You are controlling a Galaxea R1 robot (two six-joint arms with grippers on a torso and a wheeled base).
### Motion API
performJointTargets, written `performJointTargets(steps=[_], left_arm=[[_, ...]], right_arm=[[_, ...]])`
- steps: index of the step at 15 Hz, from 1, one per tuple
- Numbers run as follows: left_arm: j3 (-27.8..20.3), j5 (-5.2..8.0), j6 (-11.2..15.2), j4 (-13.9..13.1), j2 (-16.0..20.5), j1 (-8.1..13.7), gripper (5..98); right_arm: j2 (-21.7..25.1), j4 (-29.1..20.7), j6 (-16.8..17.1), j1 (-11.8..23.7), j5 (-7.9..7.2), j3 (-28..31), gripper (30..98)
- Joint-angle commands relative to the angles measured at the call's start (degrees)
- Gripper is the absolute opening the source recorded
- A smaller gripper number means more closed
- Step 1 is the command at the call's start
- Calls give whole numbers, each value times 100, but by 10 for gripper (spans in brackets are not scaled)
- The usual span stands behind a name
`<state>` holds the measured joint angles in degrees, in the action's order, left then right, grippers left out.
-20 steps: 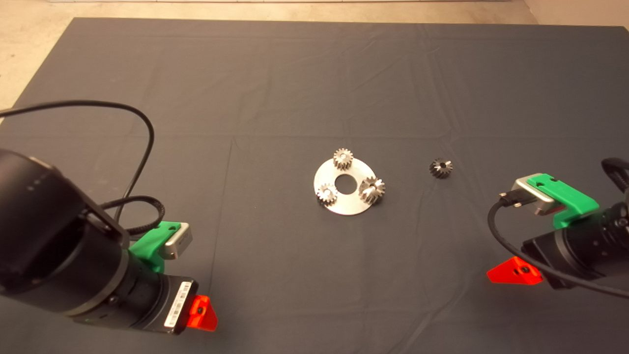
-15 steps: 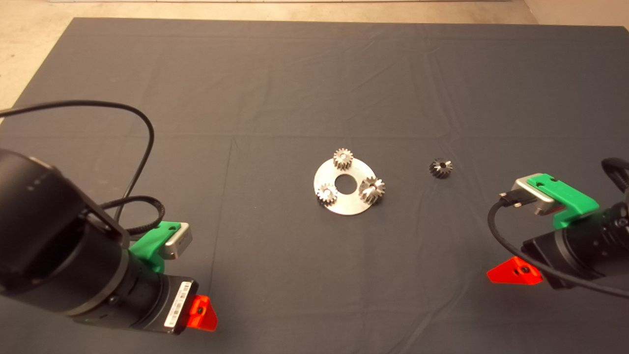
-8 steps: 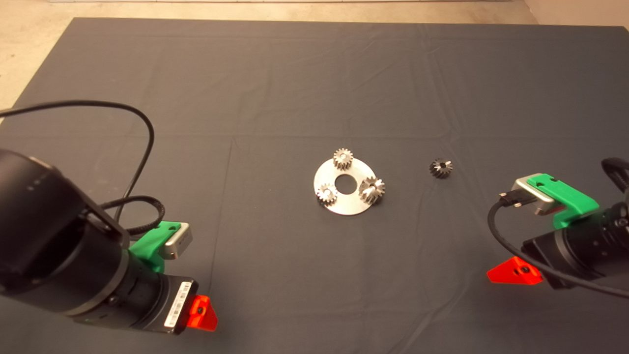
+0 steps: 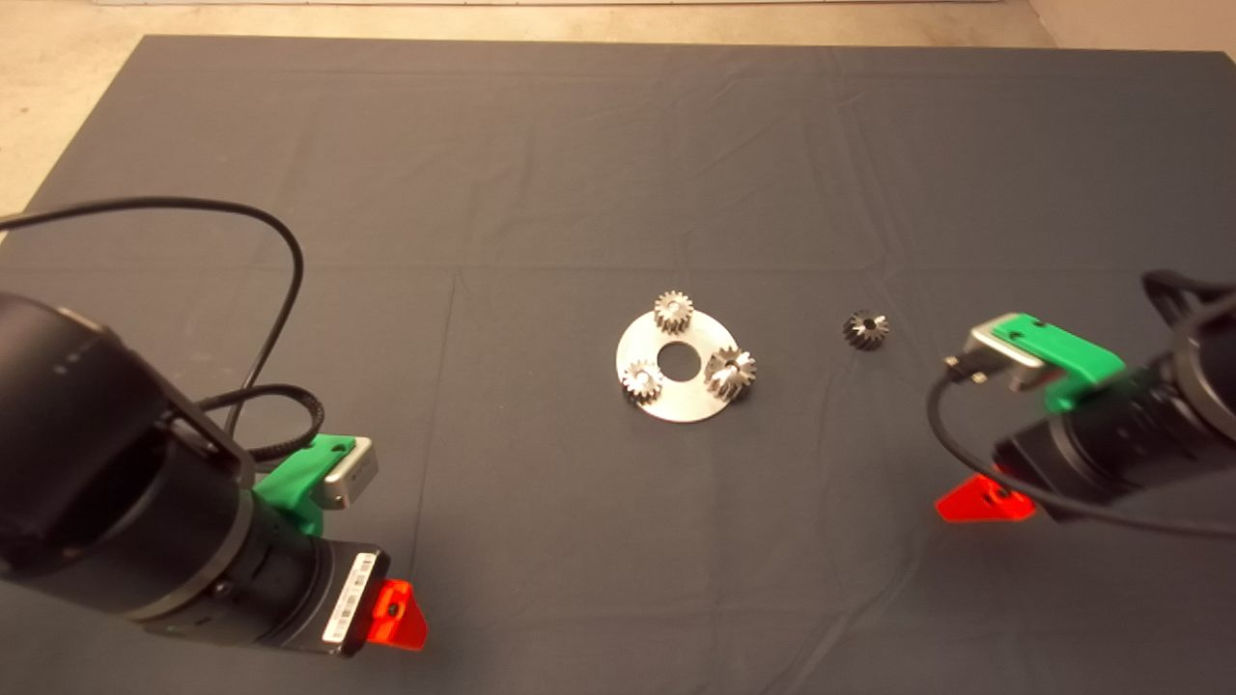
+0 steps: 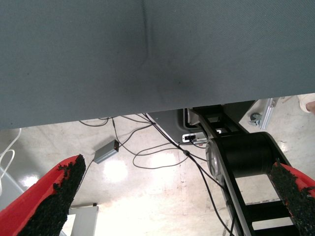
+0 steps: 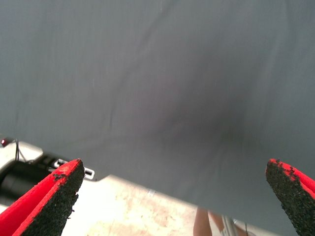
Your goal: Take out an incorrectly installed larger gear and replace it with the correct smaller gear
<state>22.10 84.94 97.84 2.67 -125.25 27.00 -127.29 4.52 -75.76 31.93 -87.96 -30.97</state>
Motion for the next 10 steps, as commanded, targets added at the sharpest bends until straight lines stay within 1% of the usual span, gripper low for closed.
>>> performJointTargets(steps=[1,3,4,6,8,10], left_arm=[[-50,22,-2,-47,21,59,976],[-50,22,-2,-47,13,51,976],[-41,22,-2,-47,4,51,976],[-41,22,-5,-47,-5,51,976],[-41,22,-2,-47,-5,51,976],[-50,22,-11,-47,-5,51,976]], right_arm=[[-642,593,404,-205,-688,-512,977],[-705,656,442,-328,-697,-549,977],[-741,673,517,-354,-697,-557,977],[-785,754,580,-477,-697,-698,977],[-842,982,765,-526,-701,-823,977],[-994,1128,1078,-696,-705,-1109,977]])
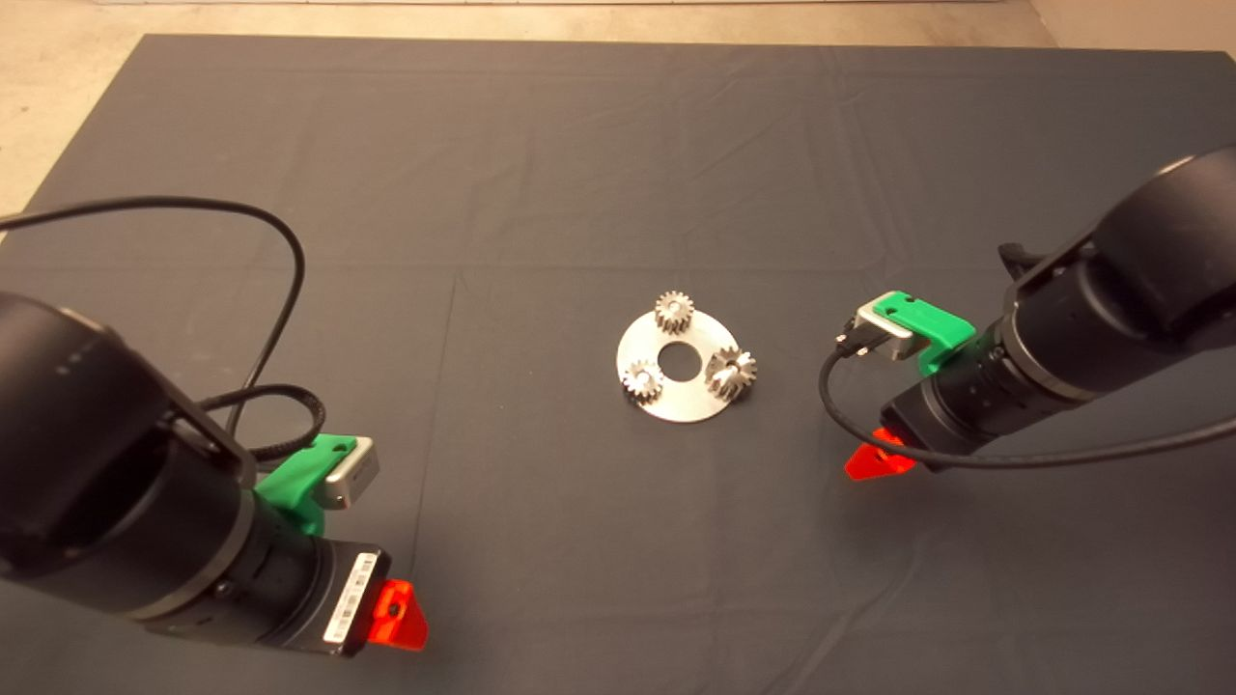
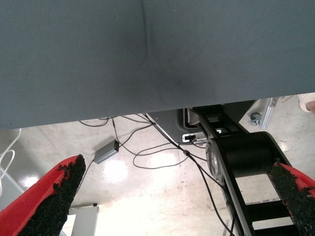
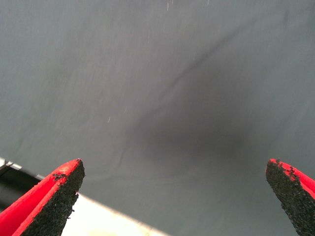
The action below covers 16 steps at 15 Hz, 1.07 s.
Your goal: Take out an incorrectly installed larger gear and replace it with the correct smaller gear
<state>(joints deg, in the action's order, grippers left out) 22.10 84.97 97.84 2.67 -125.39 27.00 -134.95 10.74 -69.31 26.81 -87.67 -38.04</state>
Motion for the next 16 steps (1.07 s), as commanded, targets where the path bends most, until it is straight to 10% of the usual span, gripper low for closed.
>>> performJointTargets(steps=[1,16], left_arm=[[-50,20,-4,-47,10,51,976],[-50,20,-4,-47,10,51,976]], right_arm=[[-331,593,530,-252,-733,-499,977],[-949,1675,1166,-806,-733,-1165,977]])
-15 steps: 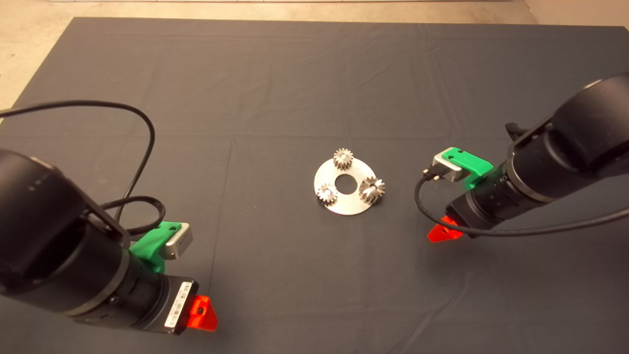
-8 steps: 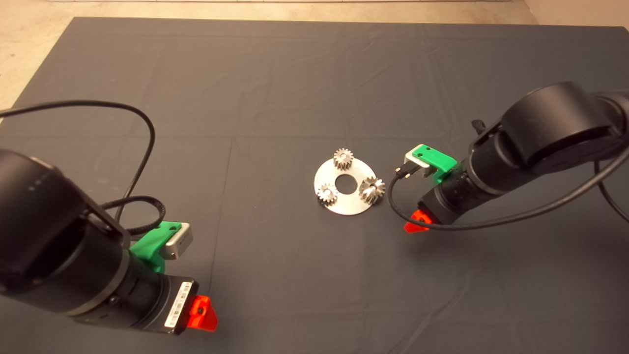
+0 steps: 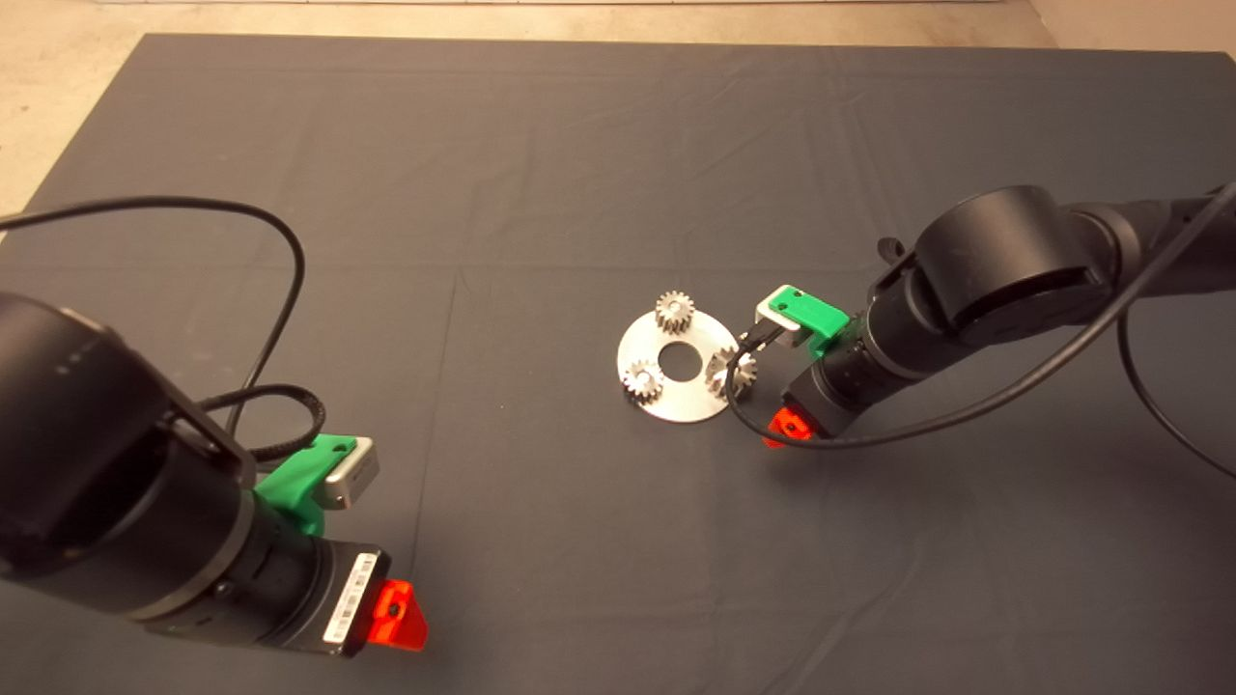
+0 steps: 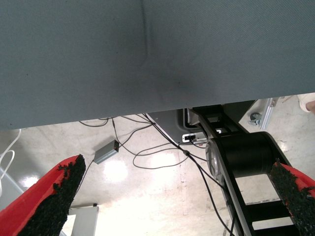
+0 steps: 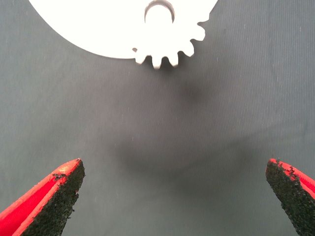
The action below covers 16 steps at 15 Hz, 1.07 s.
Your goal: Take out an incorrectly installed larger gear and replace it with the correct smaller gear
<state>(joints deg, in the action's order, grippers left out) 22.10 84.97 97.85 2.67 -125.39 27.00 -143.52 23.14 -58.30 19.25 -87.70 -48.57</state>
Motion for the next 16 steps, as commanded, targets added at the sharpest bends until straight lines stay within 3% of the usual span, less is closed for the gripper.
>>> performJointTargets(steps=[1,8,16], left_arm=[[-50,20,-7,-47,10,51,976],[-58,20,-3,-50,19,51,976],[-58,21,-3,-49,19,51,976]], right_arm=[[-128,481,81,-88,-730,-182,977],[-445,525,356,-141,-696,-768,977],[-663,534,398,-141,-678,-1020,977]])
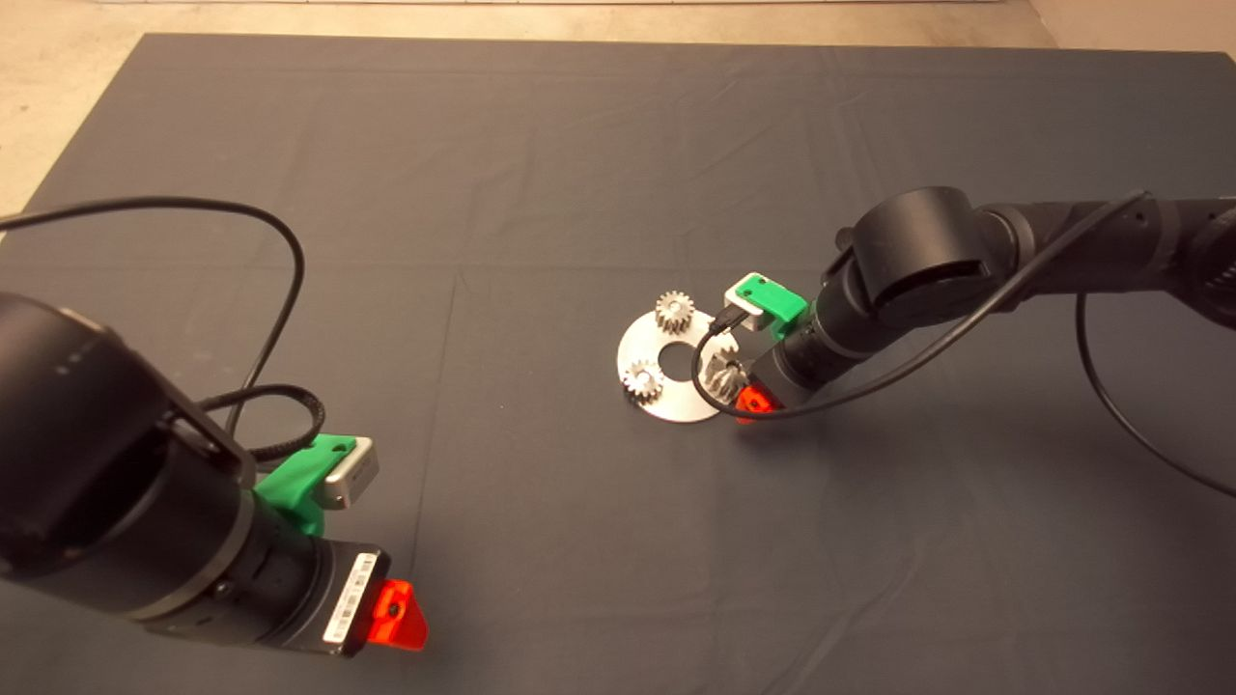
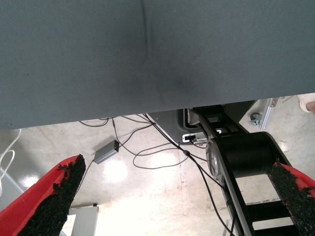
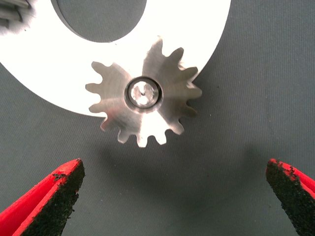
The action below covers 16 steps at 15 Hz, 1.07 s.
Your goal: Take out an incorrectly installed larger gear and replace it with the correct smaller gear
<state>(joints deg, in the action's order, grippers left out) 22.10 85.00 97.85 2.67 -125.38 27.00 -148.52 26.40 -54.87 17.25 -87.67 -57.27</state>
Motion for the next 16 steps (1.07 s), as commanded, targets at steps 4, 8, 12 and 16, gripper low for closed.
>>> performJointTargets(steps=[4,8,12,16], left_arm=[[-67,16,-3,-47,26,51,976],[-66,16,-3,-49,17,51,976],[-58,16,-3,-47,17,51,976],[-58,16,-3,-49,8,51,976]], right_arm=[[-244,207,55,60,-681,-284,977],[-244,232,47,60,-681,-291,977],[-251,234,47,60,-681,-292,977],[-262,234,47,60,-681,-292,973]])
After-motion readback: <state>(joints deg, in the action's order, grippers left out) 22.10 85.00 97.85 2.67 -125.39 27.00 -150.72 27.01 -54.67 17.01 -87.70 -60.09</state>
